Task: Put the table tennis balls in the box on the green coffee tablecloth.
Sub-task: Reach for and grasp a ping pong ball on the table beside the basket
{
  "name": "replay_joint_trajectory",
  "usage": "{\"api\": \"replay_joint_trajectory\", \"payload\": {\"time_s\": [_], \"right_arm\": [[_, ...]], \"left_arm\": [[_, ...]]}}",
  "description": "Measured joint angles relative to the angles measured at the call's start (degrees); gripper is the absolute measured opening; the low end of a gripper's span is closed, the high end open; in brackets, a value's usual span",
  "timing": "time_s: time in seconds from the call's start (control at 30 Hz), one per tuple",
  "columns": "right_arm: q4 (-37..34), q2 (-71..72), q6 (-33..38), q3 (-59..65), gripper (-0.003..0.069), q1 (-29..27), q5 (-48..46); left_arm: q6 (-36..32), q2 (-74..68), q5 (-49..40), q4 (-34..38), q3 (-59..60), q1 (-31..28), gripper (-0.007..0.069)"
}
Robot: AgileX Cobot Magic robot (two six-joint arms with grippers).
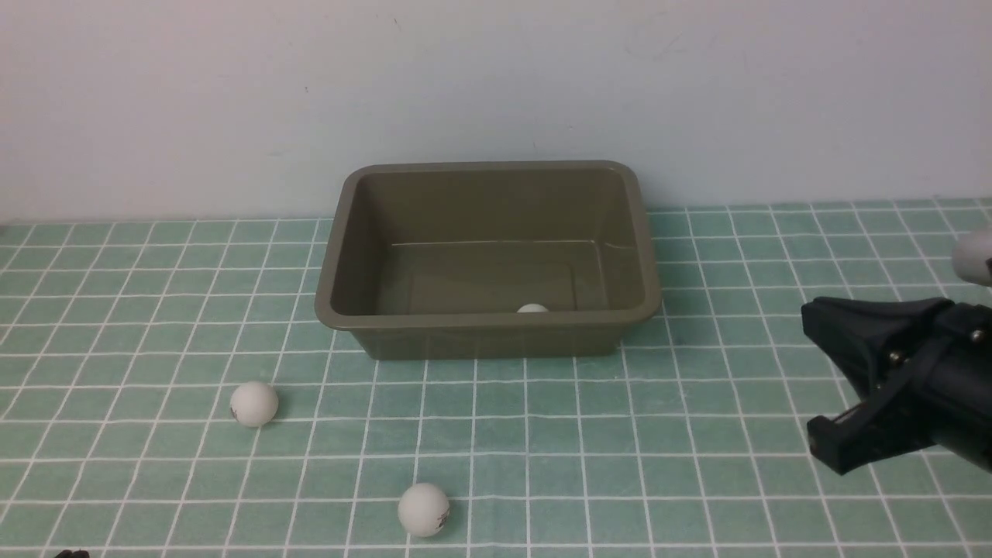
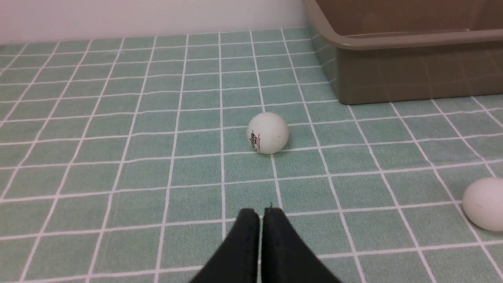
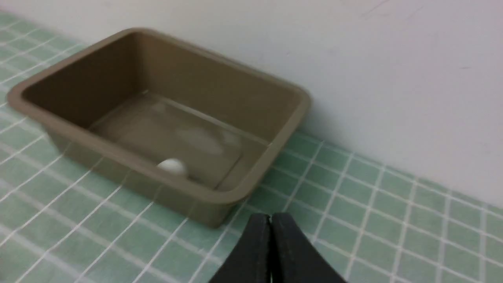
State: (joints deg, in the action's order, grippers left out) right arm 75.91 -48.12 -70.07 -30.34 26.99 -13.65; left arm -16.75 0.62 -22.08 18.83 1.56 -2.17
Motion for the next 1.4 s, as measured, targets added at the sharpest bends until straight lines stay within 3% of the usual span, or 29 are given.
{"api": "replay_joint_trajectory", "payload": {"time_s": [0.27,0.4,0.8,1.1,1.4], "right_arm": [[-1.1,18.9,-7.0,1.5,-0.0018,-24.2,4.5],[-1.1,25.6,-7.2,8.1,-0.0018,-30.2,6.6],[-0.8,43.5,-8.2,27.1,-0.0018,-31.9,14.6],[-0.4,48.8,-8.8,28.6,-0.0018,-31.9,17.7],[-0.5,48.8,-13.9,28.6,-0.0018,-31.9,20.8]], "left_arm": [[0.0,0.0,0.0,0.0,0.0,0.0,-0.0004],[0.0,0.0,0.0,0.0,0.0,0.0,-0.0004],[0.0,0.0,0.0,0.0,0.0,0.0,-0.0004],[0.0,0.0,0.0,0.0,0.0,0.0,-0.0004],[0.0,0.0,0.0,0.0,0.0,0.0,-0.0004]]}}
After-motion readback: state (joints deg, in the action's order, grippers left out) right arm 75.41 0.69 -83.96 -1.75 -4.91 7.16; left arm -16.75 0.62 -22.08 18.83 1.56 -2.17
